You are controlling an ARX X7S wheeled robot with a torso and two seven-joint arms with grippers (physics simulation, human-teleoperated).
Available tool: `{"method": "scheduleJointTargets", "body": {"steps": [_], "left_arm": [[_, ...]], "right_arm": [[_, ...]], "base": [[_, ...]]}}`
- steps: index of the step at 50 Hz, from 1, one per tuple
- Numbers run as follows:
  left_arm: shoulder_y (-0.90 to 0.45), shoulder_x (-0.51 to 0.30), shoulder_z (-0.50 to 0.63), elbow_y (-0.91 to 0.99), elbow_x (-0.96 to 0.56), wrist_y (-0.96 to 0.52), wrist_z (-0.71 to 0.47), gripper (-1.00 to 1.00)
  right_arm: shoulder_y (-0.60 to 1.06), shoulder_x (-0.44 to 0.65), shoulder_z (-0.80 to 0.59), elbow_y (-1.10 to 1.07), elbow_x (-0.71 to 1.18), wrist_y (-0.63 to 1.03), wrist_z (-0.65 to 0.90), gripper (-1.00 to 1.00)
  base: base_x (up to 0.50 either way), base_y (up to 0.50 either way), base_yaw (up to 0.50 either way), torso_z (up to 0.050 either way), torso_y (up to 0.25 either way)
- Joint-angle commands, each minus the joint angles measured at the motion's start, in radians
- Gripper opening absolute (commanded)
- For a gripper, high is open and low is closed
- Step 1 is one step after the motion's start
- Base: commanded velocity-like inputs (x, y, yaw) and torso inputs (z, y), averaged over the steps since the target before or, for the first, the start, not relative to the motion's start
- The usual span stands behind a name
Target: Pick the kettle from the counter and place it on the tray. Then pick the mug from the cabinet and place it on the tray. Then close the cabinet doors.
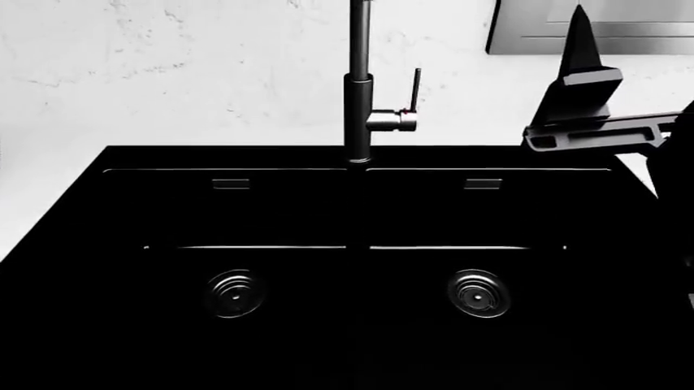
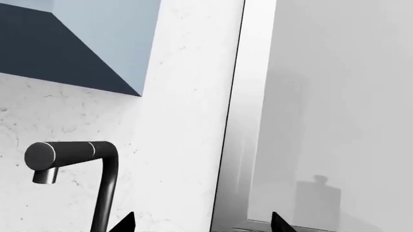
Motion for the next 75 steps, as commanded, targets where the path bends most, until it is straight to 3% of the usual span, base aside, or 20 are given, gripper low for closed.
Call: {"method": "scheduleJointTargets", "body": {"steps": [1,13,29,30,46,57,75], "left_arm": [[-0.003,-0.021,0.021,-0.018,0.083,0.013,0.006,1.00],[-0.002,-0.054,0.057,-0.254,0.110,0.088,-0.038,1.00],[0.190,-0.070,0.039,-0.185,0.053,-0.078,0.050,1.00],[0.187,-0.072,0.035,-0.195,0.049,-0.073,0.041,-1.00],[0.171,-0.088,0.014,-0.149,0.033,-0.036,-0.022,-1.00],[0.001,-0.066,0.007,-0.104,0.005,0.064,-0.017,-1.00],[-0.003,-0.060,0.002,0.215,0.097,-0.143,0.148,-1.00]], "right_arm": [[-0.029,-0.008,-0.003,-0.005,-0.038,-0.009,-0.022,1.00],[-0.065,-0.021,-0.011,-0.008,-0.095,-0.022,-0.055,1.00],[-0.095,-0.045,-0.048,0.004,-0.190,-0.034,-0.105,1.00],[-0.097,-0.045,-0.050,0.005,-0.196,-0.035,-0.109,1.00],[-0.122,-0.039,-0.047,0.003,-0.208,-0.054,-0.119,1.00],[-0.112,-0.029,-0.040,-0.005,-0.169,-0.054,-0.089,1.00],[-0.115,0.014,-0.002,-0.041,-0.059,-0.070,-0.014,1.00]], "base": [[0.00,0.00,0.00,0.000,0.000],[0.00,0.00,0.00,0.000,0.000],[0.00,0.00,0.00,0.000,0.000],[0.00,0.00,0.00,0.000,0.000],[0.00,0.00,0.00,0.000,0.000],[0.00,0.00,0.00,0.000,0.000],[-0.26,0.00,0.00,0.000,0.000]]}}
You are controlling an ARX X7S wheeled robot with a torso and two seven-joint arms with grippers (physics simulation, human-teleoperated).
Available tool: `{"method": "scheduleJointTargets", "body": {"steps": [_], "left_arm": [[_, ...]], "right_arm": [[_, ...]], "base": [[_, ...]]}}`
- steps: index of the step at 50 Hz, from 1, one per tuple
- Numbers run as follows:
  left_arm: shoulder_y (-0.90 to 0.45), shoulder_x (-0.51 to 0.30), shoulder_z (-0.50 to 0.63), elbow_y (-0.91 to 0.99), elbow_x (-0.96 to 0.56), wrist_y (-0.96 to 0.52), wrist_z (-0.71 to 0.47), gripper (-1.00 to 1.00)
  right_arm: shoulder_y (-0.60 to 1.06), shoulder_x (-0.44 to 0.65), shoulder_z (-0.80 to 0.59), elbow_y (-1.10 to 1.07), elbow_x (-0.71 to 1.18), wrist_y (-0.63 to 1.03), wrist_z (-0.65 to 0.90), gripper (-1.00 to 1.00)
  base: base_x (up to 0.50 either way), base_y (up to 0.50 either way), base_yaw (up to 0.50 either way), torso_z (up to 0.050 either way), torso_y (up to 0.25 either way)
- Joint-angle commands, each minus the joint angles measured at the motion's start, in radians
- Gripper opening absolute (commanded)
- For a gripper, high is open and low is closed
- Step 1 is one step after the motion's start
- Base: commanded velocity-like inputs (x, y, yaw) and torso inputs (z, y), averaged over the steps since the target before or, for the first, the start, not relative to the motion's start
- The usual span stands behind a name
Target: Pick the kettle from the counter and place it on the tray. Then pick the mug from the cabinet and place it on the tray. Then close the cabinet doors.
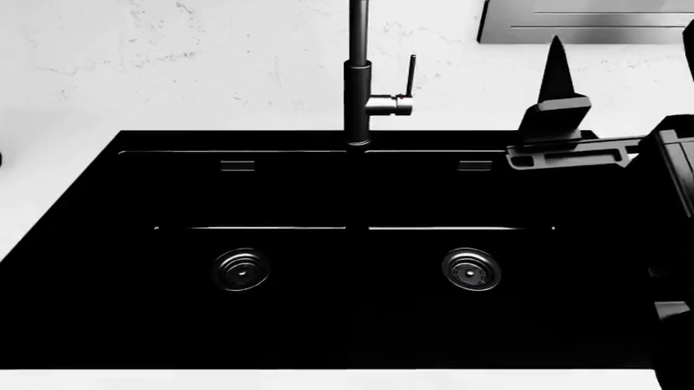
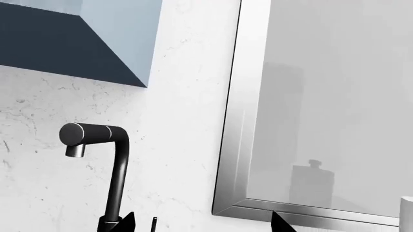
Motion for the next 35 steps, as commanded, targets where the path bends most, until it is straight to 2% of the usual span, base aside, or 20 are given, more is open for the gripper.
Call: {"method": "scheduleJointTargets", "body": {"steps": [1,5,16,17,19,22,23,25,26,27,28,35], "left_arm": [[-0.016,-0.001,-0.016,0.160,0.041,-0.099,0.083,-1.00],[0.026,-0.016,0.009,0.310,0.057,-0.194,0.175,-1.00],[0.316,-0.164,0.136,1.085,0.166,-0.658,0.576,-1.00],[0.341,-0.154,0.131,1.112,0.285,-0.659,0.686,-1.00],[0.390,-0.112,0.120,1.161,0.585,-0.659,0.986,-1.00],[0.446,-0.102,0.109,1.224,1.035,-0.656,1.436,-1.00],[0.461,-0.101,0.101,1.240,1.158,-0.651,1.551,-1.00],[0.514,-0.070,0.045,1.285,1.181,-0.605,1.575,-1.00],[0.554,0.004,-0.053,1.318,1.213,-0.496,1.575,-1.00],[0.572,0.154,-0.203,1.360,1.279,-0.346,1.575,-1.00],[0.616,0.158,-0.239,1.388,1.263,-0.279,1.575,-1.00],[0.845,0.158,-0.161,1.523,1.220,-0.383,1.575,-1.00]], "right_arm": [[-0.011,0.033,0.033,-0.025,0.064,-0.018,0.036,1.00],[-0.029,0.046,0.051,-0.038,0.081,-0.030,0.045,1.00],[-0.125,0.049,0.091,-0.065,0.030,-0.061,0.003,1.00],[-0.132,0.048,0.092,-0.066,0.023,-0.063,-0.001,1.00],[-0.148,0.043,0.092,-0.066,0.004,-0.066,-0.014,1.00],[-0.163,0.037,0.091,-0.064,-0.016,-0.070,-0.027,1.00],[-0.167,0.036,0.091,-0.065,-0.020,-0.072,-0.029,1.00],[-0.180,0.034,0.091,-0.068,-0.032,-0.076,-0.038,1.00],[-0.185,0.032,0.090,-0.066,-0.040,-0.077,-0.042,1.00],[-0.189,0.031,0.090,-0.065,-0.045,-0.078,-0.045,1.00],[-0.191,0.029,0.088,-0.065,-0.049,-0.079,-0.046,1.00],[-0.215,0.021,0.081,-0.059,-0.090,-0.089,-0.072,1.00]], "base": [[-0.32,0.00,0.00,0.000,0.000],[-0.32,0.00,0.00,0.000,0.000],[-0.03,0.00,0.00,0.000,0.000],[0.00,0.00,0.00,0.000,0.000],[0.00,0.00,0.00,0.000,0.000],[0.00,0.00,0.00,0.000,0.000],[0.00,0.00,0.00,0.000,0.000],[0.00,0.00,0.00,0.000,0.000],[0.00,0.00,0.00,0.000,0.000],[0.00,0.00,0.00,0.000,0.000],[0.00,0.00,0.00,0.000,0.000],[0.00,0.00,0.00,0.000,0.000]]}}
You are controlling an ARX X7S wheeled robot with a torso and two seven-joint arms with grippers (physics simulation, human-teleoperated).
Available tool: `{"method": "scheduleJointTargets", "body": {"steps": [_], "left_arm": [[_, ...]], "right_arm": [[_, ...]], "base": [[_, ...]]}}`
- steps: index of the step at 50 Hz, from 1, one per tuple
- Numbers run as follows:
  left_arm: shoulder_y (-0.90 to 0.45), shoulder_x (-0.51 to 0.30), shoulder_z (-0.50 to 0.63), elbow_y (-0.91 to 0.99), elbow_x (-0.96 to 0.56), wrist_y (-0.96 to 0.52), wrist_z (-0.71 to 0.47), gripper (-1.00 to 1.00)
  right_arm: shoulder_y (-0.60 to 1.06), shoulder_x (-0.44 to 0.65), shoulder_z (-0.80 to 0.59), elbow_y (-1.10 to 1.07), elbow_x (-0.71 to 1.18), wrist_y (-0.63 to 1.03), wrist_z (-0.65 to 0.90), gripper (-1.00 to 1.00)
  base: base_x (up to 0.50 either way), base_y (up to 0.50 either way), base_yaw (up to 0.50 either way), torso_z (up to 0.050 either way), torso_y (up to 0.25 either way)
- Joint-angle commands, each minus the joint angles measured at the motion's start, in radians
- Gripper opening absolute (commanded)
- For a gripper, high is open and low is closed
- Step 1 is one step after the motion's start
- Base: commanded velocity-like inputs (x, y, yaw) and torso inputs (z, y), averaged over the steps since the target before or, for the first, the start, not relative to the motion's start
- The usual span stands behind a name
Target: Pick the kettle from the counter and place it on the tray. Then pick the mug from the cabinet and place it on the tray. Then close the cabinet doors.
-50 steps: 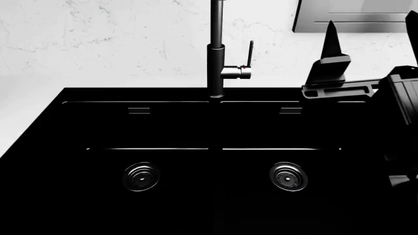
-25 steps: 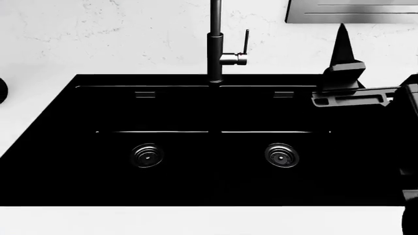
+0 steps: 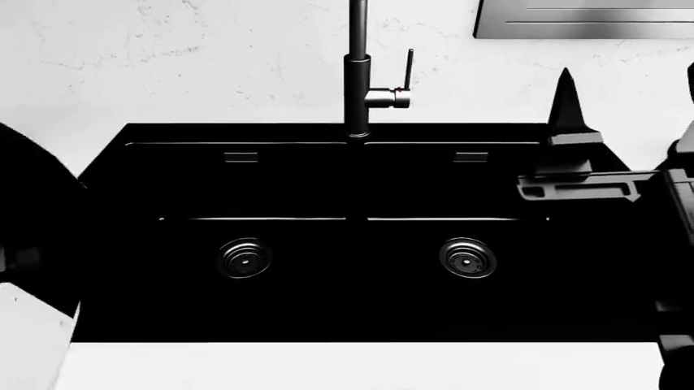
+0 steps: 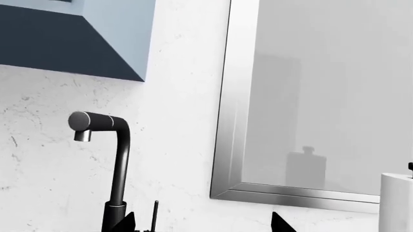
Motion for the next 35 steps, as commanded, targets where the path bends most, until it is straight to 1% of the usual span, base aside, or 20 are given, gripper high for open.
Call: {"method": "scheduleJointTargets", "body": {"steps": [1,14,19,22,28,35], "left_arm": [[0.314,0.108,-0.071,0.292,0.243,0.017,0.270,-1.00],[0.516,0.107,0.022,0.368,0.240,-0.072,0.270,-1.00],[0.542,0.097,0.045,0.348,0.237,-0.084,0.261,-1.00],[0.545,0.088,0.061,0.316,0.142,-0.090,0.158,-1.00],[0.494,0.097,0.050,0.203,-0.070,-0.050,-0.079,-1.00],[0.440,0.102,0.056,0.030,-0.283,-0.004,-0.325,-1.00]], "right_arm": [[-0.048,-0.013,-0.005,0.005,-0.065,-0.018,-0.042,1.00],[-0.052,-0.014,-0.016,0.013,-0.082,-0.024,-0.049,1.00],[-0.047,-0.017,-0.026,0.016,-0.088,-0.023,-0.049,1.00],[-0.047,-0.020,-0.031,0.018,-0.093,-0.025,-0.051,1.00],[-0.046,-0.020,-0.037,0.026,-0.100,-0.027,-0.057,1.00],[-0.044,-0.019,-0.041,0.030,-0.099,-0.030,-0.057,1.00]], "base": [[0.00,0.00,0.00,0.000,0.000],[0.00,0.00,0.00,0.000,0.000],[0.00,0.00,0.00,0.000,0.000],[0.00,0.00,0.00,0.000,0.000],[0.00,0.00,0.00,0.000,0.000],[0.00,0.00,0.00,0.000,0.000]]}}
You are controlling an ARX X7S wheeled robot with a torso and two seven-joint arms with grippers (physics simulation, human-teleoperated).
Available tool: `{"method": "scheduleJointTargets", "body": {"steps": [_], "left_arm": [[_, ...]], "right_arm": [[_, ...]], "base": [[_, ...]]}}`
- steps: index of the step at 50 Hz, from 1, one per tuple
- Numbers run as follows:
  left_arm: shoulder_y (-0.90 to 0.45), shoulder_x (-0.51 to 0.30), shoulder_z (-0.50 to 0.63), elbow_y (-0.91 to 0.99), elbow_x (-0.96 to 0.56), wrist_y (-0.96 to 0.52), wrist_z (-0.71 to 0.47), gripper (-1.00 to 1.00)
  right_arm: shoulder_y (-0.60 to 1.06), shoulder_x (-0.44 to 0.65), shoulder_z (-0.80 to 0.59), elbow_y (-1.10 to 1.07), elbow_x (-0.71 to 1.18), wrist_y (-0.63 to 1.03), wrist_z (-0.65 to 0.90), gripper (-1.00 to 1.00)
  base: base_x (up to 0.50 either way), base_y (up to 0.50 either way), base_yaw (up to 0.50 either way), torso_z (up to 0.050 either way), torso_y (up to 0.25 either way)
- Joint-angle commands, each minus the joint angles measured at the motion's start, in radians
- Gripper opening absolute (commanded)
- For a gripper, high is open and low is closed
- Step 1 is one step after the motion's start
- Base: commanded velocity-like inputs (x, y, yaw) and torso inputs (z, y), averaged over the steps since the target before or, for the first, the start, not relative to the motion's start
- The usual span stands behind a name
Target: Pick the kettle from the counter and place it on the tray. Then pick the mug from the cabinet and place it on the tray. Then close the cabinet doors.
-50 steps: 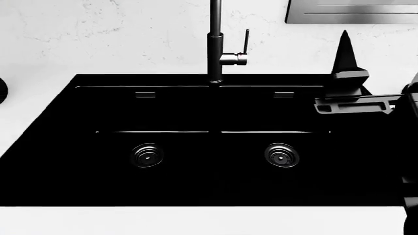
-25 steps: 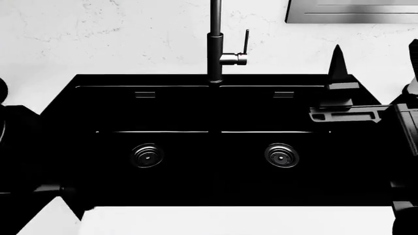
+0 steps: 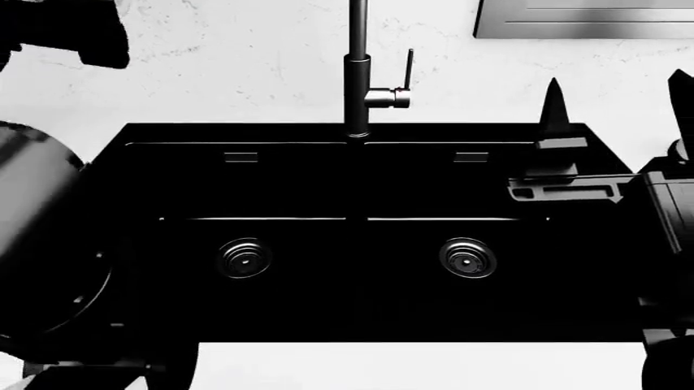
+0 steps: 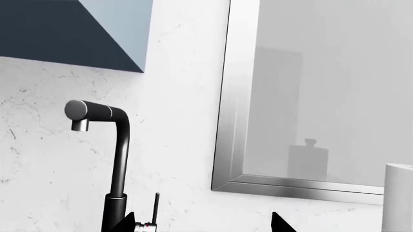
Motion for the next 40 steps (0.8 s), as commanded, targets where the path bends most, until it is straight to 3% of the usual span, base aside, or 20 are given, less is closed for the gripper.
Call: {"method": "scheduleJointTargets", "body": {"steps": [1,14,23,27,40], "left_arm": [[-0.053,0.007,0.011,-0.215,-0.296,0.049,-0.351,-1.00],[-0.080,0.005,-0.007,-0.617,-0.651,0.208,-0.799,-1.00],[-0.025,-0.002,-0.059,-0.824,-0.774,0.345,-0.997,-1.00],[-0.008,-0.003,-0.057,-0.849,-0.807,0.363,-1.027,-1.00],[-0.065,-0.022,0.007,-0.807,-0.836,0.301,-1.009,-1.00]], "right_arm": [[0.000,-0.003,-0.011,0.011,-0.012,-0.005,-0.008,1.00],[-0.017,-0.015,-0.042,0.033,-0.074,-0.014,-0.038,1.00],[-0.017,-0.017,-0.055,0.035,-0.089,-0.016,-0.040,1.00],[-0.021,-0.016,-0.070,0.035,-0.116,-0.014,-0.045,1.00],[-0.023,-0.015,-0.090,0.040,-0.147,-0.015,-0.046,1.00]], "base": [[0.00,0.00,0.00,0.000,0.000],[0.00,0.00,0.00,0.000,0.000],[0.00,0.00,0.00,0.000,0.000],[0.00,0.00,0.00,0.000,0.000],[0.00,0.50,0.00,0.000,0.000]]}}
